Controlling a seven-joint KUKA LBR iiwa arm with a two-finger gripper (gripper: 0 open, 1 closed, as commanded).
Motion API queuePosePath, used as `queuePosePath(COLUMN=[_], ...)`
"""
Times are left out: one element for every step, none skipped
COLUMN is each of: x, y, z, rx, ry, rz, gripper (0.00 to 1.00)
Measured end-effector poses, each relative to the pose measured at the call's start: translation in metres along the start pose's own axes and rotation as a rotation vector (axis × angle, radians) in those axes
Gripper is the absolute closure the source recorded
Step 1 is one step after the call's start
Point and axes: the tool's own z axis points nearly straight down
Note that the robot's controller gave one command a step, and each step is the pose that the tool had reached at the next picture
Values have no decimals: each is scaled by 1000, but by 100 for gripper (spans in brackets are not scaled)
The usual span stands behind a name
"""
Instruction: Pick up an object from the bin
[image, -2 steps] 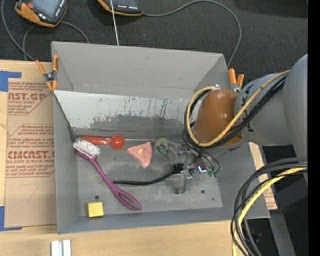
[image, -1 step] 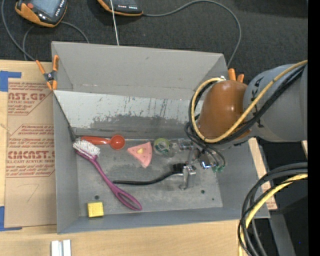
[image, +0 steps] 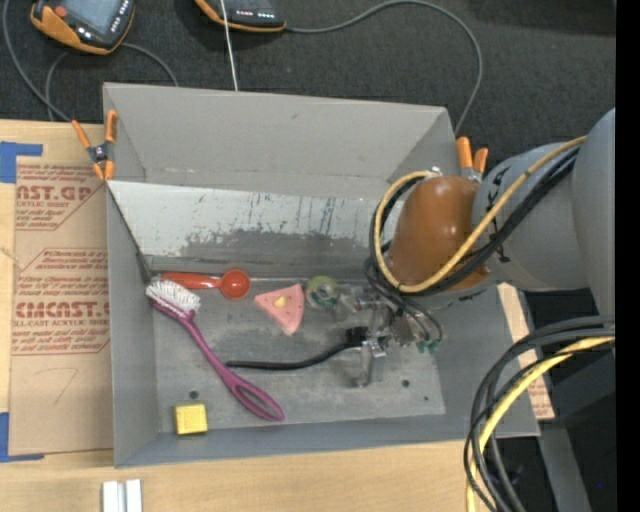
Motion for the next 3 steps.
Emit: queuePosePath(x=[24, 7, 7], y=[13, 4, 4], z=[7, 2, 2], rx=[1, 1, 1], ry=[-14, -9, -9], rz=[20, 7, 7], gripper=[0, 100, 100])
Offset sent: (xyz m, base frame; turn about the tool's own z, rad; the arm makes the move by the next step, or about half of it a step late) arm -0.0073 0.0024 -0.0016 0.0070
